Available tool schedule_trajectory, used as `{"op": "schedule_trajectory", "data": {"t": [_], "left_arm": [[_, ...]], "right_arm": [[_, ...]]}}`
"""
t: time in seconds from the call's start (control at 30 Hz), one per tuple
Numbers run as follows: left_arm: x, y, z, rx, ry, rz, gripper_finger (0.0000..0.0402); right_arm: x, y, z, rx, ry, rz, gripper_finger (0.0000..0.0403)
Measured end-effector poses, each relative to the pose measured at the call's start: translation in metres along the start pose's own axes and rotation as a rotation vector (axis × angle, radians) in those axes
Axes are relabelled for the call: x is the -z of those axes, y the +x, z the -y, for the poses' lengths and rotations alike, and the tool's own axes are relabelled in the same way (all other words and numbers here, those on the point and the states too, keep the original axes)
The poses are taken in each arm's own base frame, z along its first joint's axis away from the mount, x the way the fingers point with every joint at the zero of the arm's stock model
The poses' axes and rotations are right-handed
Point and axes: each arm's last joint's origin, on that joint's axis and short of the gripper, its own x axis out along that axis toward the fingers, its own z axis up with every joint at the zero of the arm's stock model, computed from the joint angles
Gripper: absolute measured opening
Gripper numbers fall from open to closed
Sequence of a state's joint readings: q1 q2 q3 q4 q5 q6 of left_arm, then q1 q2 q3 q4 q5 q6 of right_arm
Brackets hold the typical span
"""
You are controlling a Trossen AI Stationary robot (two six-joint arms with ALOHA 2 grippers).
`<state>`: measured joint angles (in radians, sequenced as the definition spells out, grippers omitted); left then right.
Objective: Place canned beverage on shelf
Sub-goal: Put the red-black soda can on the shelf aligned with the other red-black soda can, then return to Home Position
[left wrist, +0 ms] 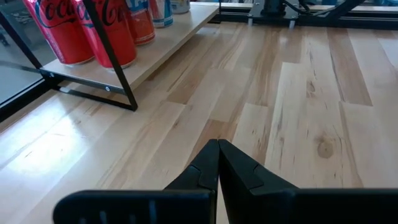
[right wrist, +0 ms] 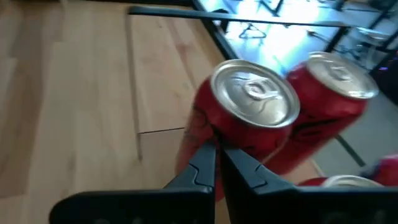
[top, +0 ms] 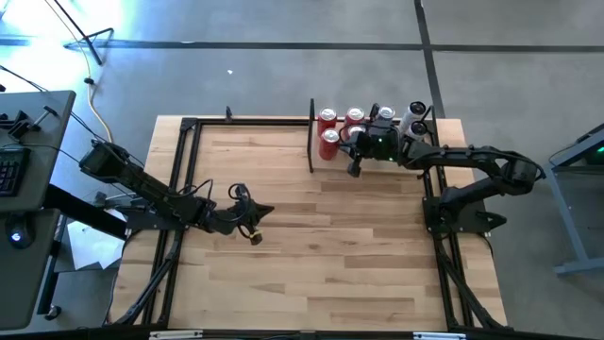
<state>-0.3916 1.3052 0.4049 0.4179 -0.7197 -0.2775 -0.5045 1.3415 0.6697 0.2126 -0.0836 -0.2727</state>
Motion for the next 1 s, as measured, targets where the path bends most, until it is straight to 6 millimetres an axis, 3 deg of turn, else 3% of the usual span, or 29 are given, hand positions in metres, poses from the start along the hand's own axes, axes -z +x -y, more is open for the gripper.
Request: {"op": "schedule_trajectory", "data": {"t": [0.37, 0.57, 0.8, 1.0], "left_arm": [[0.0, 0.0, 0.0, -0.001, 0.0, 0.0, 0.0], [0.0, 0.002, -0.002, -0.005, 0.029, -0.004, 0.0001], [-0.009, 0.011, -0.009, 0.109, 0.103, 0.021, 0.0001], [-0.025, 0.02, -0.019, 0.242, 0.131, 0.137, 0.0]], "right_arm": [[-0.006, 0.0, -0.002, 0.043, -0.016, 0.038, 0.0001], [-0.012, -0.011, -0.024, -0.074, -0.115, 0.121, 0.0], [0.023, -0.032, -0.059, -0.14, -0.109, 0.301, 0.0], [0.042, -0.054, -0.08, -0.165, -0.104, 0.335, 0.0]]}}
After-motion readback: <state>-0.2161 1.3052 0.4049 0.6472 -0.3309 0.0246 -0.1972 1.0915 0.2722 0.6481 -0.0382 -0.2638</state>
